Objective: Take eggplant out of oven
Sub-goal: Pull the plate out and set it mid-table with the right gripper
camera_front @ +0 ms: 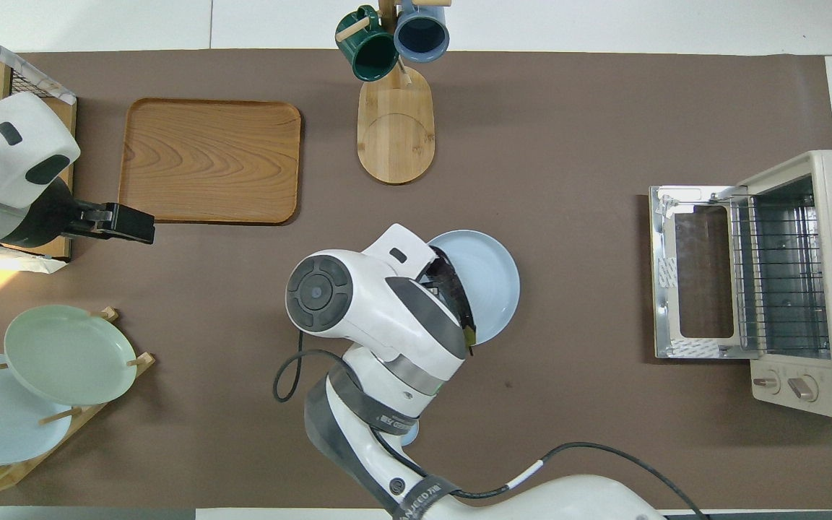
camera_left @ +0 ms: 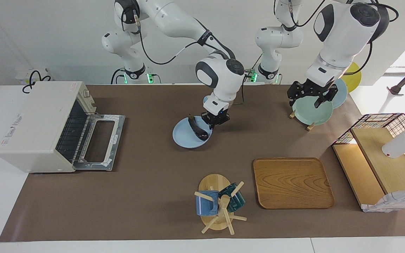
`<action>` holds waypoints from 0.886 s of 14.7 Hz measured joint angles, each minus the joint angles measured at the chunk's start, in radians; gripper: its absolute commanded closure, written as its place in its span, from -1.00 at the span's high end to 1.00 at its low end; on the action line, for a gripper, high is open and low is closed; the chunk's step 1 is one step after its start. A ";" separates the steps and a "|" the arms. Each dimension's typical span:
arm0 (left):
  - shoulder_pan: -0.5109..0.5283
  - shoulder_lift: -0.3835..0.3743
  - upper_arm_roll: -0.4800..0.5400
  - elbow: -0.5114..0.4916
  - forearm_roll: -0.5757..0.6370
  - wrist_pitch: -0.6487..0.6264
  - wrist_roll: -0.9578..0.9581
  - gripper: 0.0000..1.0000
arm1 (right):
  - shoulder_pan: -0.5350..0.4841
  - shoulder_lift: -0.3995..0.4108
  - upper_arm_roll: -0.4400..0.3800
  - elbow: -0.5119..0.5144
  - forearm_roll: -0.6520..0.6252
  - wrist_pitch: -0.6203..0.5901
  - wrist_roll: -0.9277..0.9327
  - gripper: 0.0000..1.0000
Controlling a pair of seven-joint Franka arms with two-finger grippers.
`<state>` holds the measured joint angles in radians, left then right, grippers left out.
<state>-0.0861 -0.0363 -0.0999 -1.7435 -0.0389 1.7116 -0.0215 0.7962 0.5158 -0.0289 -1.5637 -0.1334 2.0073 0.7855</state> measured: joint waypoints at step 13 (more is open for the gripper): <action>-0.004 0.001 -0.001 -0.027 -0.014 0.047 -0.011 1.00 | -0.134 -0.110 -0.019 0.038 0.026 -0.216 -0.132 -0.84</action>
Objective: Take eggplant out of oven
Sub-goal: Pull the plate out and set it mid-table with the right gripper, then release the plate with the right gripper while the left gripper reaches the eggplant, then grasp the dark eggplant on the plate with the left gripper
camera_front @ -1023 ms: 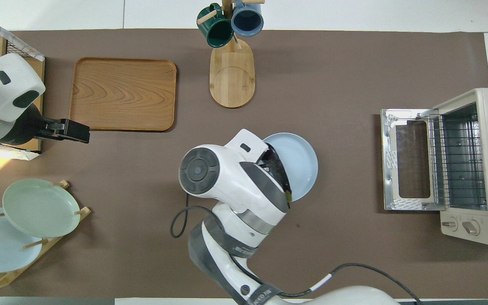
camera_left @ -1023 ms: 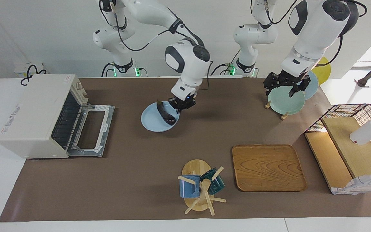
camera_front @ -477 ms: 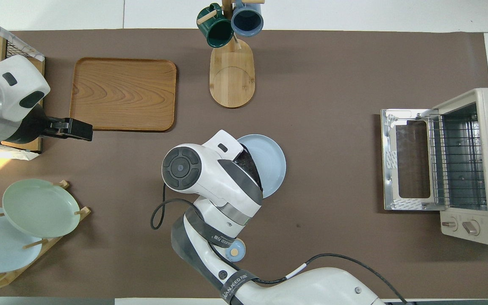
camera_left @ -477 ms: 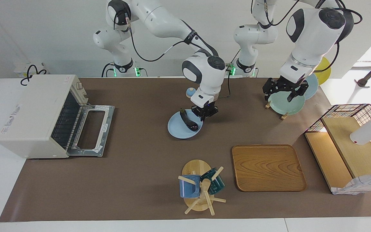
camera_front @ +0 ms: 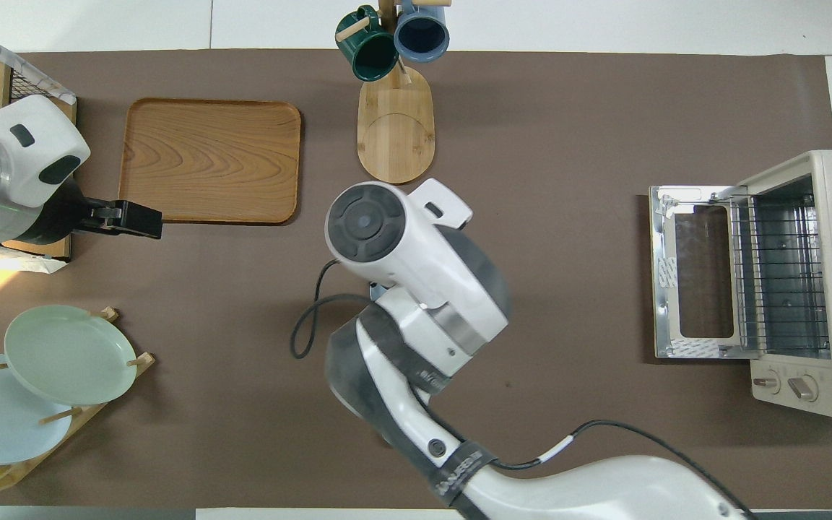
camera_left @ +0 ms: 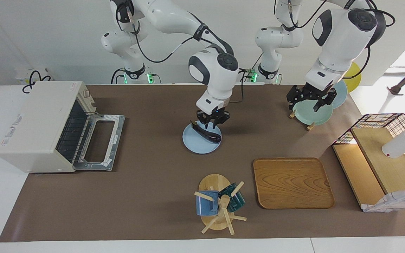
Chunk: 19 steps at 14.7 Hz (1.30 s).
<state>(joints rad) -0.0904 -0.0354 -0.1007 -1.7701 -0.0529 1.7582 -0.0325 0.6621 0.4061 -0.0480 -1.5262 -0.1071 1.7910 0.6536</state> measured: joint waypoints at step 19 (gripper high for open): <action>-0.545 0.373 -0.003 -0.055 0.048 0.450 -1.549 1.00 | -0.415 -0.176 -0.001 -0.590 -0.295 0.313 -0.360 -0.83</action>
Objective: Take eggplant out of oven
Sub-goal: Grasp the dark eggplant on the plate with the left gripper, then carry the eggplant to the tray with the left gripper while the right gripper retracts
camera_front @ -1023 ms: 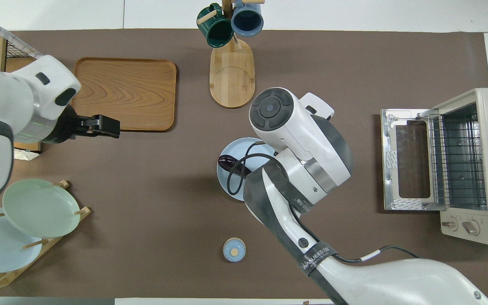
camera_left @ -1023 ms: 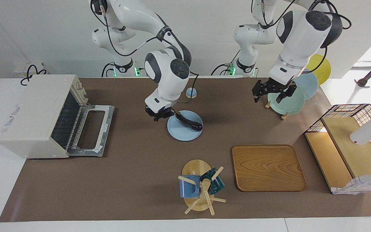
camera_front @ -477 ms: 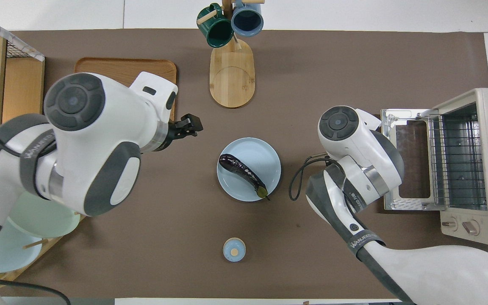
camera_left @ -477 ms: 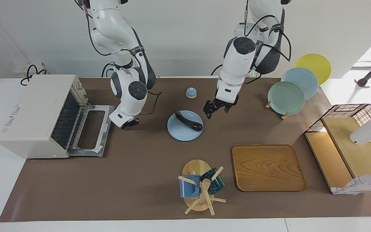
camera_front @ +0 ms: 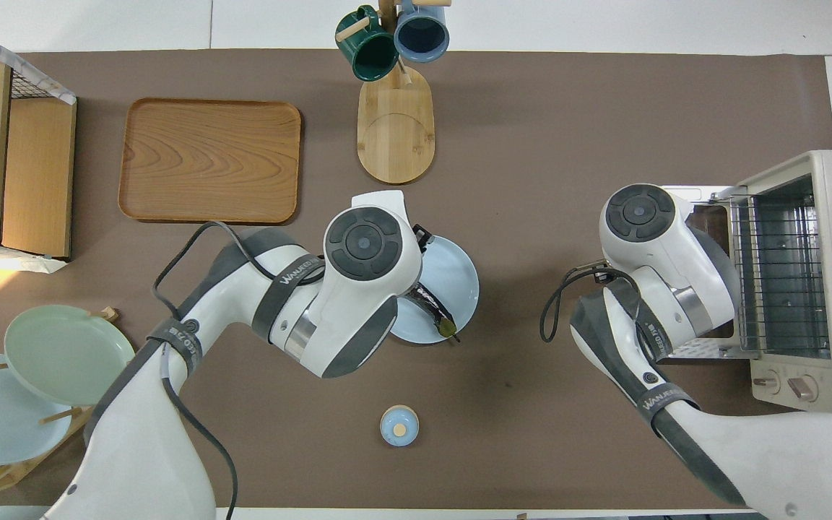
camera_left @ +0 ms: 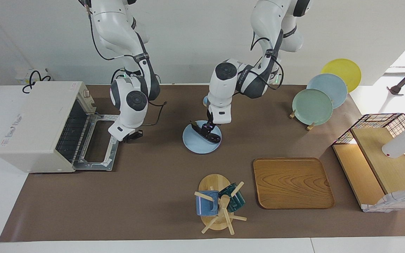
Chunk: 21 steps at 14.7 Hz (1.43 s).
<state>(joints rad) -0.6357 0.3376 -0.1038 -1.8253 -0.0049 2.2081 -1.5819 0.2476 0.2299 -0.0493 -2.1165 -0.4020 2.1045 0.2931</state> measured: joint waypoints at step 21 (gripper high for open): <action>-0.017 0.043 0.005 -0.054 0.072 0.103 -0.194 -1.00 | -0.059 -0.161 0.018 0.000 -0.051 -0.106 -0.277 -0.84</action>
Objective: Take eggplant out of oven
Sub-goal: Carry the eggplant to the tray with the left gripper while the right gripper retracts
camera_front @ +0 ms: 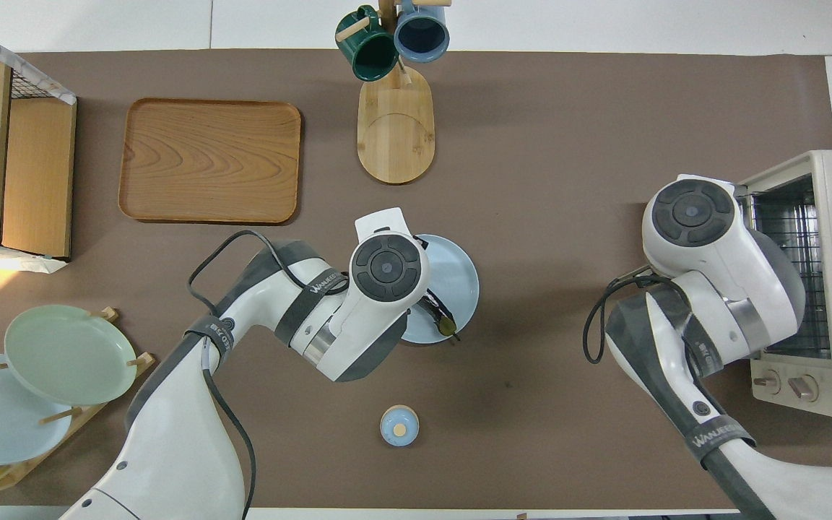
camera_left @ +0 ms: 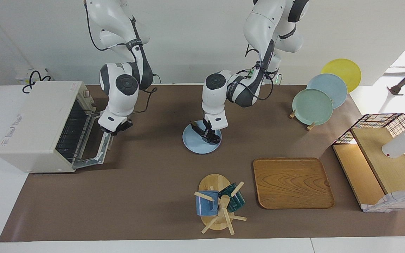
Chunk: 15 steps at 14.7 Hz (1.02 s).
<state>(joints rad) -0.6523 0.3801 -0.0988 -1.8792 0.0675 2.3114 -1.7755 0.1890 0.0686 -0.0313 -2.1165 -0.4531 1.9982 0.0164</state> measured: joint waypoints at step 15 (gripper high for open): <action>0.291 -0.056 0.022 0.184 -0.016 -0.153 0.860 -1.00 | -0.209 -0.134 -0.007 0.068 0.051 -0.153 -0.300 -0.74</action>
<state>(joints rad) -0.3616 0.3237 -0.0767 -1.6951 0.0516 2.1585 -0.9156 -0.0201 -0.0655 -0.0381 -2.0483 -0.4019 1.8456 -0.2840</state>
